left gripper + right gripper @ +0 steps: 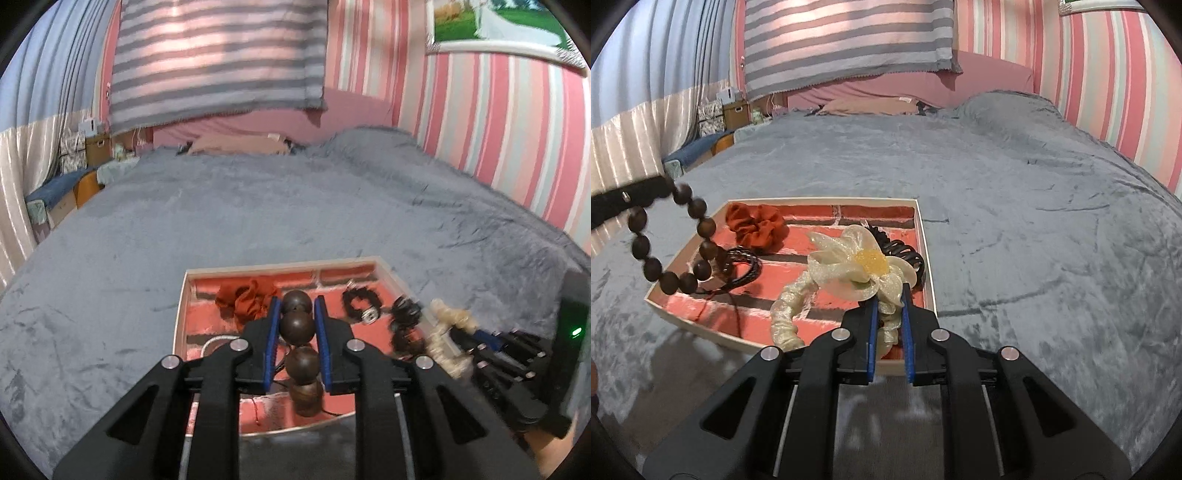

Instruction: Organize jewelry

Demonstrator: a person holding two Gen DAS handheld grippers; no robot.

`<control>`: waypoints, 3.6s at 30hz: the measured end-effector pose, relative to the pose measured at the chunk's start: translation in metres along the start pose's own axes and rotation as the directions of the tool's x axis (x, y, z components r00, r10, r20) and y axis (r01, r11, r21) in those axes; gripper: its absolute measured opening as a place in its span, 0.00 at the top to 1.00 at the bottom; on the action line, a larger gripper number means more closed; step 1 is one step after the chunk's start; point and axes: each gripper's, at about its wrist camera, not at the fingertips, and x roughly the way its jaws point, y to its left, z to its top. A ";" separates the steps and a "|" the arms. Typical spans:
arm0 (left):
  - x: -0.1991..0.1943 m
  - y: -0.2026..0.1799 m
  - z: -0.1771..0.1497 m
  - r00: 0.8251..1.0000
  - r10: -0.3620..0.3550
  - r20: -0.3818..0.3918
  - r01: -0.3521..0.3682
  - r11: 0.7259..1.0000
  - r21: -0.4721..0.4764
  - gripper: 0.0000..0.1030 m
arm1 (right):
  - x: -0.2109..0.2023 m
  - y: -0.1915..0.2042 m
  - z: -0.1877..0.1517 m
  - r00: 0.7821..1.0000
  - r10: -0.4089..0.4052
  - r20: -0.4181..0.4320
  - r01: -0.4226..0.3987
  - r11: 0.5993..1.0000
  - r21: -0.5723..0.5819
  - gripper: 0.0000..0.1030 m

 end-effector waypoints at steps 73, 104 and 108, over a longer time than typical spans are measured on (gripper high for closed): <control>-0.275 -0.033 -0.186 0.932 0.287 0.223 -0.282 0.958 -0.053 0.05 | -0.278 0.053 -0.164 0.937 -0.066 0.342 0.065 0.998 0.014 0.04; -0.278 -0.033 -0.181 0.930 0.285 0.232 -0.282 0.958 -0.046 0.05 | -0.280 0.053 -0.162 0.938 -0.068 0.341 0.062 0.998 0.030 0.04; -0.279 -0.032 -0.181 0.931 0.284 0.228 -0.280 0.959 -0.049 0.05 | -0.280 0.052 -0.163 0.938 -0.070 0.339 0.063 0.997 0.033 0.04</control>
